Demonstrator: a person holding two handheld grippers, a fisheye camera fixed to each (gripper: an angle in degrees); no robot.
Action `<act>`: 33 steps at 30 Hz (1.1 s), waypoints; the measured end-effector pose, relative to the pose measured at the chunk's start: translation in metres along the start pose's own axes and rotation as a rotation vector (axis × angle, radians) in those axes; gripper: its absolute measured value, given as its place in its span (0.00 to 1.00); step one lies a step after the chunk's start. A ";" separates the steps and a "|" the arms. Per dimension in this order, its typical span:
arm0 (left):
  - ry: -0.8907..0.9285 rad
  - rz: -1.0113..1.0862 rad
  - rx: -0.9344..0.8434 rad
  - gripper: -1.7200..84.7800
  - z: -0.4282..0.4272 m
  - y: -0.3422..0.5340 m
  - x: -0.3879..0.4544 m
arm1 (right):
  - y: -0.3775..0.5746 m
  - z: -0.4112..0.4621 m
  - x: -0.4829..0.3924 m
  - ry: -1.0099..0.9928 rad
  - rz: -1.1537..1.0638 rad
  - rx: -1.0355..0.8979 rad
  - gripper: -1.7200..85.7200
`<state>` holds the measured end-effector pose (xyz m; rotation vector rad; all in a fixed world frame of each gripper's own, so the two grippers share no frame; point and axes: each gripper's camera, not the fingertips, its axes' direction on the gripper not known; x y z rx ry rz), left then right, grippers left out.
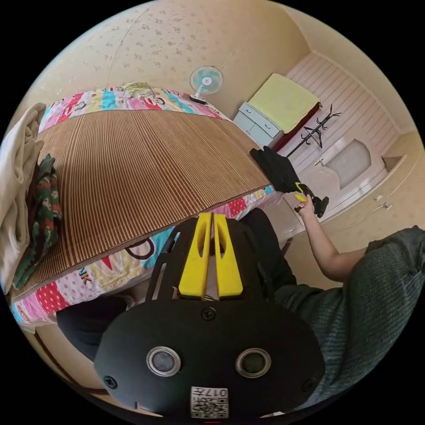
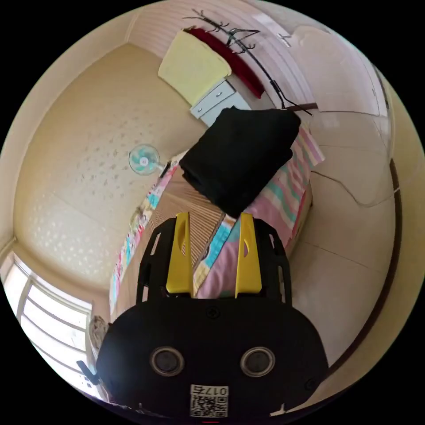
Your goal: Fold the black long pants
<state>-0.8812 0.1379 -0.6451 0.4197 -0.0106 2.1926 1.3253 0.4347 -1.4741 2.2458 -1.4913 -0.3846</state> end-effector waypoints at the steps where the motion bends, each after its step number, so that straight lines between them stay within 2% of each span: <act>1: -0.011 0.009 0.000 0.01 0.002 0.002 0.000 | -0.018 -0.005 0.013 -0.071 0.061 0.058 0.21; 3: -0.153 0.042 -0.002 0.01 0.002 0.013 -0.004 | -0.045 0.001 0.028 -0.091 0.121 0.089 0.21; 6: -0.305 0.026 0.014 0.01 -0.018 0.023 -0.025 | -0.088 0.027 0.029 -0.039 0.179 0.005 0.17; 8: -0.349 0.016 0.035 0.01 -0.038 0.030 -0.042 | -0.104 0.024 0.000 0.092 0.179 0.024 0.12; 9: -0.405 0.011 0.048 0.01 -0.053 0.035 -0.052 | -0.110 0.011 -0.038 0.171 0.064 0.119 0.09; 10: -0.444 0.009 0.055 0.01 -0.060 0.038 -0.056 | -0.113 -0.002 -0.083 0.161 -0.082 0.206 0.08; 12: -0.607 -0.044 0.118 0.01 -0.094 0.050 -0.071 | -0.122 -0.005 -0.151 0.166 -0.238 0.214 0.06; 13: -0.625 -0.061 0.142 0.01 -0.101 0.054 -0.075 | -0.124 0.000 -0.194 0.153 -0.359 0.192 0.06; 17: -0.546 -0.157 0.270 0.01 -0.140 0.073 -0.103 | -0.107 0.022 -0.299 -0.036 -0.658 0.095 0.05; 22: -0.534 -0.182 0.310 0.01 -0.145 0.086 -0.112 | -0.006 0.046 -0.397 -0.368 -1.047 -0.175 0.05; 25: -0.526 -0.160 0.273 0.01 -0.135 0.088 -0.115 | 0.070 0.057 -0.410 -0.517 -1.117 -0.371 0.05; 28: -0.519 -0.155 0.250 0.01 -0.124 0.092 -0.121 | 0.148 0.070 -0.389 -0.556 -1.108 -0.539 0.06; 33: -0.413 -0.198 0.232 0.01 -0.109 0.098 -0.147 | 0.244 0.075 -0.327 -0.674 -0.901 -0.733 0.09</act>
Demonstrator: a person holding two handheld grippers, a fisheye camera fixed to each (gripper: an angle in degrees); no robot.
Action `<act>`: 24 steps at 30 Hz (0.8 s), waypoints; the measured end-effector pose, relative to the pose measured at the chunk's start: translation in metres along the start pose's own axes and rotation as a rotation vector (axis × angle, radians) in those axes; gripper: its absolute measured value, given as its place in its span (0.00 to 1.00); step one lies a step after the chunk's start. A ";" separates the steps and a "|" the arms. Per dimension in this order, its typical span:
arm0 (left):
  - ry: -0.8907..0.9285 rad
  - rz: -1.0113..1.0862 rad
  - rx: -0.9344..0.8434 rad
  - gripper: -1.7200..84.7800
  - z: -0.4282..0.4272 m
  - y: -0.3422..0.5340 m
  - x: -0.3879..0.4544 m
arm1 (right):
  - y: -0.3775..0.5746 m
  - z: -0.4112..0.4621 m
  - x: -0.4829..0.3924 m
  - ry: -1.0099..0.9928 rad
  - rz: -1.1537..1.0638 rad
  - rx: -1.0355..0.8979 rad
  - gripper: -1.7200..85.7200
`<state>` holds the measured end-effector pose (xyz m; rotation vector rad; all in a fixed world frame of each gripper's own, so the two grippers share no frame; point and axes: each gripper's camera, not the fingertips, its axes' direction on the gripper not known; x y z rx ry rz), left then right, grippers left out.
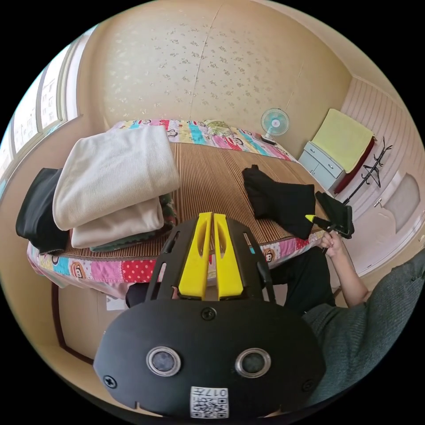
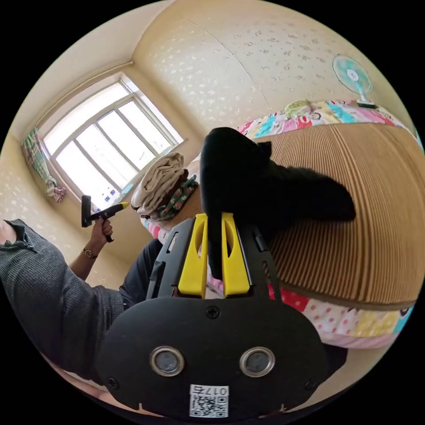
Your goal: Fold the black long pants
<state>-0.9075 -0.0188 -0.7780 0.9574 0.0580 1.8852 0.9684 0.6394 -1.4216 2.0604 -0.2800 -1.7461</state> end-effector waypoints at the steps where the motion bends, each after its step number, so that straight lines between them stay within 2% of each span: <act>1: 0.016 -0.004 -0.003 0.01 0.002 0.000 -0.002 | 0.018 0.010 -0.004 -0.019 0.041 -0.023 0.10; 6: 0.100 0.002 -0.014 0.01 0.007 -0.001 -0.016 | 0.052 -0.010 -0.010 -0.026 0.118 -0.040 0.14; 11: 0.206 0.025 -0.025 0.04 0.010 0.005 -0.023 | 0.040 -0.043 0.036 -0.064 0.241 -0.005 0.18; 16: 0.263 0.024 -0.017 0.08 0.007 0.013 -0.021 | 0.011 -0.074 0.070 -0.127 0.287 0.193 0.18; 17: 0.277 0.027 -0.015 0.08 0.007 0.015 -0.020 | 0.006 -0.071 0.074 -0.112 0.283 0.175 0.18; 19: 0.309 0.044 -0.024 0.09 0.008 0.016 -0.017 | -0.006 -0.044 0.094 -0.040 0.335 0.018 0.16; 22: 0.361 0.101 -0.048 0.12 0.008 0.011 -0.005 | 0.003 -0.012 0.097 -0.165 0.311 -0.103 0.08; 24: 0.401 0.159 -0.053 0.13 0.006 0.007 0.011 | 0.012 -0.009 0.081 -0.157 0.256 -0.100 0.06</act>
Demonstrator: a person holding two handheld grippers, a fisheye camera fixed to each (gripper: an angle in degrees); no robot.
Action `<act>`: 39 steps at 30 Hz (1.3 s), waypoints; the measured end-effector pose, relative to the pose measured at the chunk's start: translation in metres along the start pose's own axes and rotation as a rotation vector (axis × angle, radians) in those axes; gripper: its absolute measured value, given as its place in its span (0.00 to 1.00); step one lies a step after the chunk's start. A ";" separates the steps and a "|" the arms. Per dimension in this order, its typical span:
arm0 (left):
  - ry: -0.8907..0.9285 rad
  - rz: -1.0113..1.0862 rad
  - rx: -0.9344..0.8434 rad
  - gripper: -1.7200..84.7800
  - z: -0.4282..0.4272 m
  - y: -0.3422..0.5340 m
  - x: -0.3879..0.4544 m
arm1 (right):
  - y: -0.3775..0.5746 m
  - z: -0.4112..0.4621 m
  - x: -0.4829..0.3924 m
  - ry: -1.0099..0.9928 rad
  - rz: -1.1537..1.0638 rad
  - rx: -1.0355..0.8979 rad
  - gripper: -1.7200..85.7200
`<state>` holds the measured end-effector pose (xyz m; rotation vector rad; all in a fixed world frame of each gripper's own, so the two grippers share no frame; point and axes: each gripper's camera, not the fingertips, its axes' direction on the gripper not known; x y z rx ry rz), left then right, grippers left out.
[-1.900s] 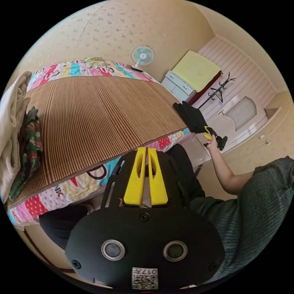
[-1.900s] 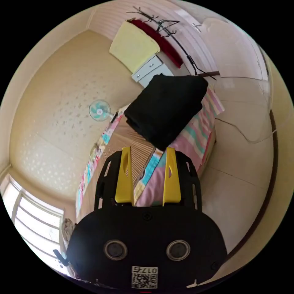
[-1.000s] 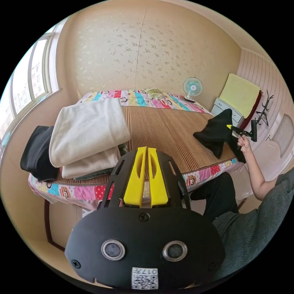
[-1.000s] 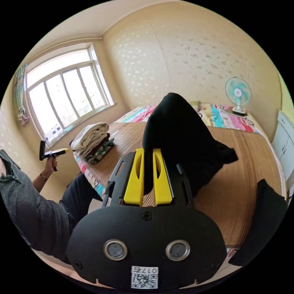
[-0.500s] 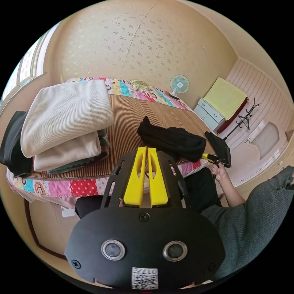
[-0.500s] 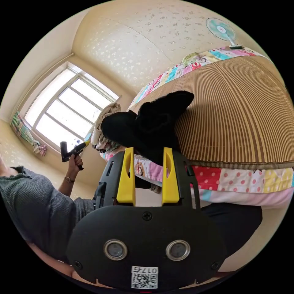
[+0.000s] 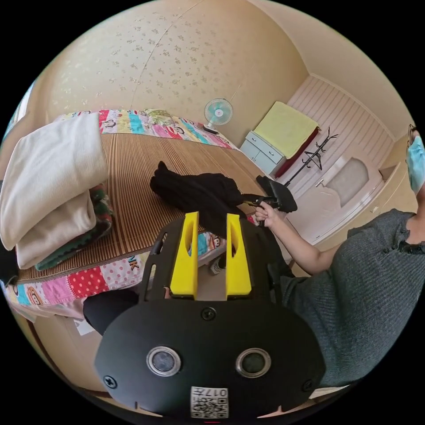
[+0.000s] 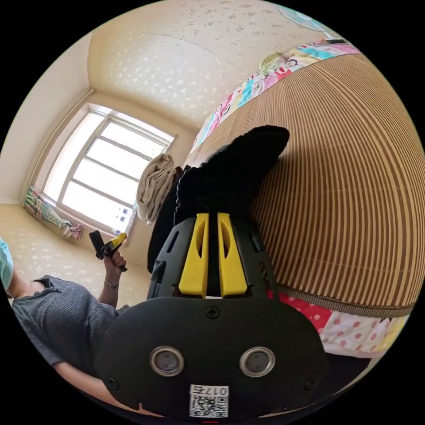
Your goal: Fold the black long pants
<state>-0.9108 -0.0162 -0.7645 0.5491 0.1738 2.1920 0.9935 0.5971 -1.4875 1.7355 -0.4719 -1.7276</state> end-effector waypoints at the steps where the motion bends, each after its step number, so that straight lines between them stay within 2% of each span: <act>1: 0.012 0.012 -0.004 0.13 0.002 -0.002 0.004 | 0.006 0.001 -0.013 -0.023 -0.040 -0.012 0.06; 4: 0.073 0.074 -0.028 0.14 0.026 -0.012 0.024 | 0.016 -0.009 -0.052 -0.234 -0.106 0.066 0.05; 6: 0.013 0.104 -0.040 0.17 0.050 -0.018 0.041 | 0.016 -0.008 -0.076 -0.330 -0.139 0.075 0.05; 13: -0.180 0.154 0.094 0.25 0.083 -0.052 0.072 | 0.026 0.030 -0.166 -0.343 -0.265 0.004 0.05; 16: -0.199 0.122 0.148 0.22 0.093 -0.079 0.070 | 0.030 0.052 -0.183 -0.328 -0.315 -0.058 0.05; 17: -0.223 0.060 0.176 0.17 0.092 -0.088 0.062 | 0.031 0.056 -0.185 -0.309 -0.320 -0.062 0.06; 18: -0.187 0.020 0.211 0.09 0.087 -0.094 0.049 | 0.034 0.058 -0.185 -0.277 -0.327 -0.042 0.06; 20: -0.035 -0.056 0.273 0.05 0.076 -0.099 0.019 | 0.039 0.053 -0.183 -0.261 -0.364 -0.012 0.06; 21: 0.057 -0.120 0.272 0.04 0.073 -0.104 -0.002 | 0.044 0.045 -0.179 -0.274 -0.397 0.012 0.06; 24: 0.112 -0.154 0.294 0.03 0.062 -0.106 -0.022 | 0.075 0.017 -0.153 -0.236 -0.461 0.158 0.06; 29: 0.109 -0.064 0.330 0.02 0.029 -0.108 -0.005 | 0.136 0.033 -0.075 0.102 -0.397 0.105 0.09; 31: 0.125 -0.035 0.342 0.02 0.018 -0.110 0.003 | 0.166 0.061 -0.033 0.205 -0.370 0.094 0.14; 36: 0.161 0.035 0.359 0.02 -0.010 -0.109 0.026 | 0.169 0.138 0.029 0.234 -0.274 0.065 0.24; 38: 0.169 0.059 0.345 0.02 -0.017 -0.106 0.033 | 0.150 0.158 0.036 0.148 -0.275 0.113 0.24; 39: 0.183 0.075 0.325 0.02 -0.021 -0.102 0.037 | 0.134 0.165 0.038 0.022 -0.277 0.152 0.23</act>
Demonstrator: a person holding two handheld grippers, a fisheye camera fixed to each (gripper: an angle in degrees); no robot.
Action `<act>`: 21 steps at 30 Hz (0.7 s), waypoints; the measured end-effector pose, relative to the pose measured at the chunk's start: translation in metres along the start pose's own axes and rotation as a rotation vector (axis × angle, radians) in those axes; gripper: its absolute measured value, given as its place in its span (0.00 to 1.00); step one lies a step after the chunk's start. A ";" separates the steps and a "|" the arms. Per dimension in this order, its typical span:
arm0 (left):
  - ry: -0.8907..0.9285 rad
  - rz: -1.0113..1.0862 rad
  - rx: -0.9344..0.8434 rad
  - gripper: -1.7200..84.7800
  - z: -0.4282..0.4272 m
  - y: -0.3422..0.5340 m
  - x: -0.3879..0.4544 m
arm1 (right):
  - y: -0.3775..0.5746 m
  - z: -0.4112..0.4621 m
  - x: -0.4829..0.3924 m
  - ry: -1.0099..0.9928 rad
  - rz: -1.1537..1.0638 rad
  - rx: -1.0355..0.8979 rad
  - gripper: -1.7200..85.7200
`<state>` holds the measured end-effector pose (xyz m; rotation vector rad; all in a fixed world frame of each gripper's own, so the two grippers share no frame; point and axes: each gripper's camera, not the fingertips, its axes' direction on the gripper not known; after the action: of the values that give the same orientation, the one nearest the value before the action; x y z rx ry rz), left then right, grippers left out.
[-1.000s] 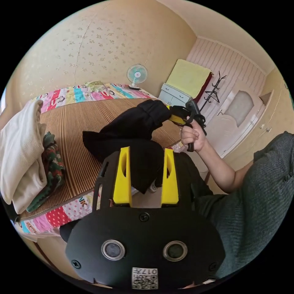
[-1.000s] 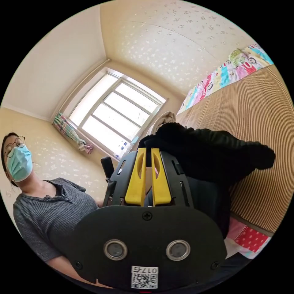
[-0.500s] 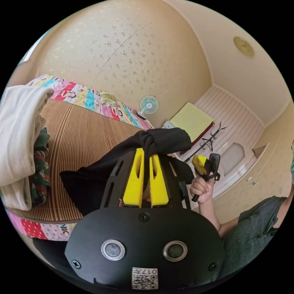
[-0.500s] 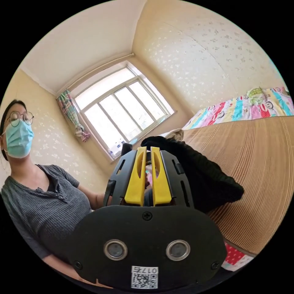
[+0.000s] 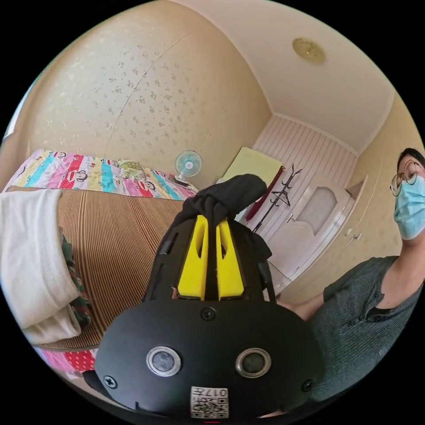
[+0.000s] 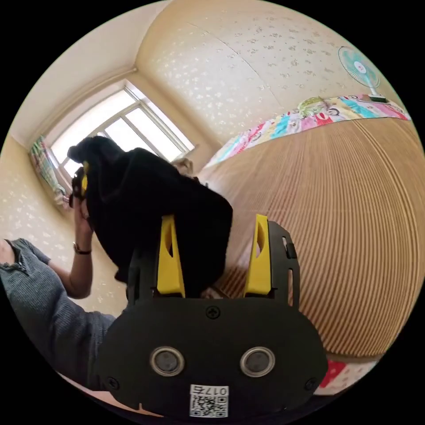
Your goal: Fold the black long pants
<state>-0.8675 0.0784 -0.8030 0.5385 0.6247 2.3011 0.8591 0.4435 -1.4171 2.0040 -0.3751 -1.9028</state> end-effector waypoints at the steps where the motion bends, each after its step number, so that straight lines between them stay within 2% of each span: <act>1: 0.014 0.006 -0.004 0.02 -0.003 0.001 0.002 | -0.014 0.008 0.000 -0.121 -0.017 0.044 0.16; 3: 0.084 0.028 0.039 0.02 -0.030 0.009 0.012 | -0.033 0.019 -0.018 -0.234 -0.115 0.048 0.09; 5: 0.120 0.052 0.100 0.02 -0.063 0.012 0.020 | -0.044 0.017 -0.036 -0.282 -0.108 0.125 0.07; 7: 0.145 0.062 0.151 0.03 -0.097 0.012 0.025 | -0.049 -0.010 -0.054 -0.472 -0.078 0.323 0.06; 8: 0.150 0.064 0.161 0.03 -0.115 0.010 0.028 | -0.050 -0.018 -0.062 -0.486 -0.089 0.364 0.06; 11: 0.037 0.058 0.072 0.05 -0.130 -0.004 0.043 | -0.064 -0.053 -0.131 -0.310 -0.199 0.397 0.05; 12: 0.021 0.063 0.098 0.05 -0.136 -0.005 0.050 | -0.062 -0.065 -0.164 -0.274 -0.272 0.459 0.05; 14: 0.098 0.090 0.165 0.06 -0.145 -0.004 0.056 | -0.062 -0.079 -0.207 -0.296 -0.362 0.514 0.05; 17: 0.248 0.105 0.249 0.09 -0.157 0.002 0.060 | -0.061 -0.097 -0.274 -0.159 -0.449 0.624 0.05; 21: 0.302 0.087 0.269 0.19 -0.155 0.023 0.068 | -0.048 -0.096 -0.357 0.056 -0.575 0.764 0.05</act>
<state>-1.0076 0.0673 -0.8996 0.3460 1.0866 2.4170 0.9306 0.6450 -1.1112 2.9033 -0.6372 -2.2415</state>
